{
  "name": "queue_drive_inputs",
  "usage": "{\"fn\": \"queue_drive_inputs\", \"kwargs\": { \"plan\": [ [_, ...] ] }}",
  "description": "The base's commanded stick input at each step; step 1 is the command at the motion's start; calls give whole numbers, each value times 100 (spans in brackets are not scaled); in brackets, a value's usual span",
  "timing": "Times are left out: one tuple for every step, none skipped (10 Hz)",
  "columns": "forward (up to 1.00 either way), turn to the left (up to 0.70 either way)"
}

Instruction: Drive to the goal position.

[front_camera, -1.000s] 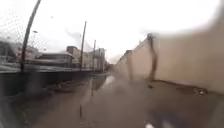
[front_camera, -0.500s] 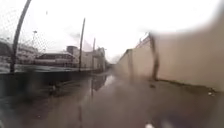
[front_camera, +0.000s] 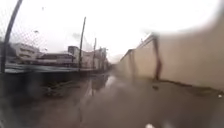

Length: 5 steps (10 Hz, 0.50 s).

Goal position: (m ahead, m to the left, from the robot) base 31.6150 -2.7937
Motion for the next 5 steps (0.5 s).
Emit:
{"fn": "queue_drive_inputs", "kwargs": {
  "plan": [
    [50, 3],
    [50, 3],
    [50, 3],
    [50, 3],
    [50, 3]
  ]
}}
